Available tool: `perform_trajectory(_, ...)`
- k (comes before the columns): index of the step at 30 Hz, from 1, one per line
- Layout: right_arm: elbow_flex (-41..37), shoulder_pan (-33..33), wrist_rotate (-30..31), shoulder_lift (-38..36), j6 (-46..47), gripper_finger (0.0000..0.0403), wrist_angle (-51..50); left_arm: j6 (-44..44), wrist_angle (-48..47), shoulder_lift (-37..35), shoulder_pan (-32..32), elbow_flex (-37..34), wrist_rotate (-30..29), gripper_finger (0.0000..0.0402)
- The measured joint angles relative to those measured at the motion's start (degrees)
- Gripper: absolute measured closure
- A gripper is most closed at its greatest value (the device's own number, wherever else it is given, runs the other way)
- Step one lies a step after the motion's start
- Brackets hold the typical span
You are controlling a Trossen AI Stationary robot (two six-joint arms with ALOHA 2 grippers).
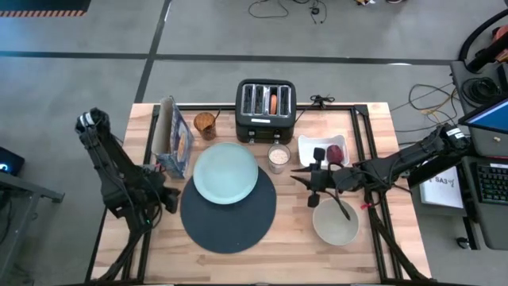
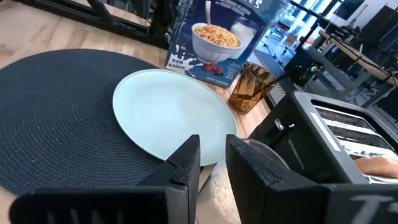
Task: Arrange a breakfast setting
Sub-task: Pour the cereal from the blue cereal box into the gray bowl
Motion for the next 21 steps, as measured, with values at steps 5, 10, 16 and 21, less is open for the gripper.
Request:
perform_trajectory(5,0.0,-0.5,0.0,0.0,0.0,0.0335,0.0,2.1,0.9,0.0,2.1,0.0,1.2,0.0310)
perform_trajectory(10,0.0,-0.6,0.0,0.0,0.0,0.0335,0.0,0.8,1.4,0.0,3.2,0.0,2.0,0.0219)
perform_trajectory(16,0.0,-0.6,0.0,0.0,0.0,0.0335,0.0,-2.4,0.4,-0.1,7.1,0.1,0.2,0.0123)
perform_trajectory(21,0.0,-0.6,0.0,0.1,0.4,0.0335,0.0,3.4,0.3,1.9,11.8,0.1,0.2,0.0121)
